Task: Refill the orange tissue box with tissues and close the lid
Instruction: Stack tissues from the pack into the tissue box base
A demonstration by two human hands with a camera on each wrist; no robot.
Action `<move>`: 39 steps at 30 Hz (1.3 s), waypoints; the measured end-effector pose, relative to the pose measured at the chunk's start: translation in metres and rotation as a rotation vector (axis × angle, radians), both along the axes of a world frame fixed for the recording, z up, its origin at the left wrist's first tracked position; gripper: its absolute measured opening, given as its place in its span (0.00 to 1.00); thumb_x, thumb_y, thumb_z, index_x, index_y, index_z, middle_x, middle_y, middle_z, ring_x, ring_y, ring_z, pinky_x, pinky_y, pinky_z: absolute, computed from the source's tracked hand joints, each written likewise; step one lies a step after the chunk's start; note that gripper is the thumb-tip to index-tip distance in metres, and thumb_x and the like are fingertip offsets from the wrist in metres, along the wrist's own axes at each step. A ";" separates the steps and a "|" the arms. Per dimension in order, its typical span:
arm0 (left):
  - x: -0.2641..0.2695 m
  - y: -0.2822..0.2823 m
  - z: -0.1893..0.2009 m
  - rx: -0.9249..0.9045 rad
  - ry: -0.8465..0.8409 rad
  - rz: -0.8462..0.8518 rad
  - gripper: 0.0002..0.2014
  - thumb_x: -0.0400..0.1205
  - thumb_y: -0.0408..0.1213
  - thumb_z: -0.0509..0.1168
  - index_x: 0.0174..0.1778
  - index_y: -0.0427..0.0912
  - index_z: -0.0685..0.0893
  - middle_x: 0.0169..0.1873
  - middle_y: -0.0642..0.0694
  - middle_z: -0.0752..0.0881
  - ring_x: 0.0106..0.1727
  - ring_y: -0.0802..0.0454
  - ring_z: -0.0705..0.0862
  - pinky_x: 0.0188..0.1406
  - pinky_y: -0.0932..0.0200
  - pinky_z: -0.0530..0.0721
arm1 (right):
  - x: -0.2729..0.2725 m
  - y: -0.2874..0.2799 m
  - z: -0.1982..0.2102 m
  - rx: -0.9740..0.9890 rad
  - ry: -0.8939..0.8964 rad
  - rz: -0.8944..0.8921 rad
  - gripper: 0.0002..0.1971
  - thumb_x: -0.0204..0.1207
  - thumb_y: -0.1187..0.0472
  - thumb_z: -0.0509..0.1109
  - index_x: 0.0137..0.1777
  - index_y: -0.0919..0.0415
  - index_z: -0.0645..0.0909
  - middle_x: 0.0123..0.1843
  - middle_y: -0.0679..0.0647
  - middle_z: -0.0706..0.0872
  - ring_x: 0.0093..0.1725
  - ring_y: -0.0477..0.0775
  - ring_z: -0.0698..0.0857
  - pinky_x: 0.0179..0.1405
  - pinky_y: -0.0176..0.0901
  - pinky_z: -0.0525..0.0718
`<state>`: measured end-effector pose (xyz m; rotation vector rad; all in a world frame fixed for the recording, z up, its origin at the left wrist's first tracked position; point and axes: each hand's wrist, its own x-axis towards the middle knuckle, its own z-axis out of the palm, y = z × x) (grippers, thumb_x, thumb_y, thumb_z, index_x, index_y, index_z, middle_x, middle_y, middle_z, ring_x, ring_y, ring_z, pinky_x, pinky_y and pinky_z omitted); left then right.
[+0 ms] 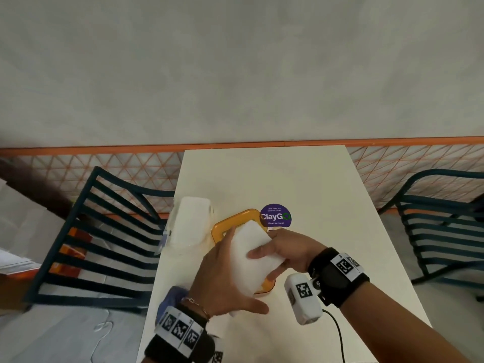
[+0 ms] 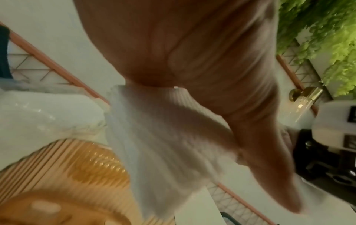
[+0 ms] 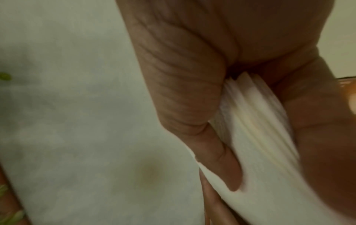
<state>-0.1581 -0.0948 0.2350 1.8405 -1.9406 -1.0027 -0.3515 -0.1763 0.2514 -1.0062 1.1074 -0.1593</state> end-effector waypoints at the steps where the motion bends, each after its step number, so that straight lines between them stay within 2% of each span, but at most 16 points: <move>1: 0.000 0.002 -0.007 -0.009 0.022 0.023 0.79 0.46 0.67 0.84 0.86 0.63 0.38 0.79 0.63 0.66 0.77 0.57 0.71 0.70 0.56 0.78 | 0.002 0.001 -0.003 0.018 0.004 -0.016 0.21 0.71 0.60 0.83 0.64 0.58 0.88 0.60 0.58 0.93 0.60 0.62 0.91 0.57 0.66 0.91; 4: 0.006 0.004 -0.023 -0.043 0.029 0.028 0.71 0.52 0.58 0.83 0.85 0.62 0.43 0.77 0.59 0.68 0.75 0.55 0.74 0.68 0.53 0.83 | 0.005 0.004 -0.014 0.047 0.015 -0.022 0.22 0.70 0.57 0.83 0.65 0.57 0.88 0.60 0.58 0.92 0.60 0.63 0.91 0.56 0.66 0.91; 8: 0.021 -0.001 -0.037 0.011 -0.079 -0.088 0.67 0.52 0.58 0.80 0.85 0.63 0.47 0.73 0.56 0.71 0.71 0.51 0.76 0.65 0.49 0.84 | 0.006 0.007 -0.033 0.068 0.040 -0.003 0.27 0.68 0.50 0.86 0.66 0.57 0.87 0.60 0.60 0.93 0.60 0.65 0.91 0.61 0.68 0.88; 10: 0.026 -0.006 -0.038 0.075 -0.147 -0.161 0.70 0.51 0.61 0.81 0.86 0.62 0.45 0.76 0.54 0.70 0.73 0.49 0.75 0.68 0.47 0.82 | 0.007 0.009 -0.044 0.089 0.028 -0.046 0.26 0.69 0.52 0.85 0.66 0.59 0.87 0.60 0.61 0.93 0.60 0.66 0.91 0.65 0.69 0.86; 12: 0.037 -0.016 -0.038 0.200 -0.138 -0.187 0.75 0.45 0.71 0.81 0.86 0.62 0.46 0.81 0.56 0.69 0.77 0.49 0.74 0.74 0.45 0.80 | 0.008 0.011 -0.054 0.124 -0.002 -0.086 0.23 0.72 0.56 0.84 0.66 0.61 0.87 0.61 0.62 0.92 0.61 0.68 0.90 0.66 0.70 0.85; 14: 0.055 -0.025 -0.043 0.352 0.039 -0.109 0.72 0.43 0.74 0.83 0.85 0.62 0.59 0.78 0.59 0.76 0.75 0.53 0.78 0.74 0.43 0.81 | 0.007 0.014 -0.061 0.153 -0.036 -0.111 0.23 0.74 0.57 0.82 0.68 0.60 0.85 0.63 0.63 0.91 0.63 0.69 0.90 0.67 0.70 0.85; 15: 0.066 -0.028 -0.049 0.413 0.194 -0.020 0.65 0.46 0.70 0.86 0.81 0.60 0.68 0.72 0.59 0.83 0.70 0.54 0.83 0.72 0.43 0.84 | 0.005 0.015 -0.064 0.160 -0.048 -0.122 0.23 0.74 0.57 0.82 0.69 0.60 0.85 0.64 0.62 0.91 0.64 0.68 0.89 0.68 0.69 0.85; 17: 0.083 -0.028 -0.062 0.529 0.550 0.202 0.48 0.55 0.57 0.90 0.73 0.52 0.82 0.63 0.50 0.91 0.63 0.47 0.90 0.69 0.37 0.86 | 0.002 0.017 -0.069 0.178 -0.059 -0.167 0.23 0.75 0.57 0.81 0.69 0.60 0.84 0.64 0.61 0.91 0.64 0.66 0.90 0.68 0.66 0.85; 20: 0.083 -0.021 -0.077 0.792 1.062 0.413 0.35 0.70 0.41 0.86 0.72 0.36 0.84 0.68 0.33 0.87 0.70 0.33 0.85 0.77 0.28 0.76 | 0.000 0.019 -0.077 0.211 -0.076 -0.260 0.25 0.74 0.55 0.82 0.70 0.59 0.84 0.66 0.61 0.90 0.66 0.66 0.89 0.71 0.66 0.83; 22: 0.076 -0.019 -0.081 0.885 1.160 0.481 0.24 0.81 0.33 0.75 0.73 0.35 0.83 0.69 0.31 0.86 0.73 0.30 0.83 0.78 0.28 0.74 | 0.000 0.020 -0.081 0.226 -0.088 -0.305 0.25 0.75 0.57 0.81 0.71 0.59 0.84 0.66 0.60 0.90 0.66 0.64 0.89 0.72 0.64 0.83; 24: 0.072 -0.020 -0.088 0.843 1.068 0.537 0.21 0.82 0.31 0.73 0.72 0.37 0.84 0.65 0.34 0.89 0.68 0.33 0.87 0.73 0.29 0.80 | 0.002 0.022 -0.084 0.195 -0.055 -0.300 0.22 0.76 0.58 0.80 0.69 0.59 0.84 0.64 0.58 0.91 0.64 0.62 0.90 0.71 0.62 0.84; 29: 0.065 -0.031 -0.101 0.580 0.571 0.595 0.19 0.77 0.39 0.79 0.63 0.44 0.88 0.52 0.46 0.94 0.57 0.43 0.92 0.62 0.38 0.90 | 0.012 0.020 -0.101 -0.013 0.259 -0.201 0.17 0.71 0.56 0.82 0.58 0.59 0.90 0.54 0.55 0.95 0.55 0.59 0.92 0.62 0.59 0.90; 32: 0.058 -0.037 -0.103 0.492 0.257 0.472 0.19 0.76 0.43 0.78 0.62 0.45 0.87 0.54 0.49 0.92 0.57 0.48 0.90 0.63 0.46 0.89 | 0.020 0.016 -0.116 -0.125 0.522 -0.097 0.19 0.68 0.53 0.82 0.56 0.61 0.89 0.52 0.57 0.92 0.53 0.58 0.90 0.50 0.50 0.91; 34: 0.054 -0.039 -0.102 0.473 0.133 0.423 0.21 0.77 0.45 0.77 0.65 0.43 0.86 0.58 0.48 0.91 0.57 0.49 0.88 0.62 0.53 0.87 | 0.027 0.013 -0.120 -0.180 0.674 -0.033 0.23 0.67 0.49 0.81 0.58 0.62 0.86 0.54 0.56 0.89 0.53 0.57 0.88 0.43 0.43 0.85; 36: 0.048 -0.042 -0.103 0.468 0.024 0.370 0.26 0.81 0.44 0.74 0.74 0.40 0.81 0.68 0.44 0.86 0.66 0.46 0.85 0.61 0.59 0.81 | 0.033 0.010 -0.122 -0.205 0.752 -0.005 0.26 0.68 0.48 0.80 0.61 0.61 0.83 0.57 0.56 0.87 0.54 0.56 0.86 0.43 0.43 0.84; 39: 0.041 -0.046 -0.104 0.461 -0.077 0.338 0.33 0.83 0.43 0.71 0.83 0.37 0.70 0.78 0.40 0.78 0.78 0.43 0.77 0.71 0.56 0.78 | 0.042 0.006 -0.123 -0.239 0.827 0.039 0.27 0.70 0.50 0.81 0.66 0.61 0.80 0.62 0.56 0.85 0.59 0.57 0.85 0.52 0.42 0.84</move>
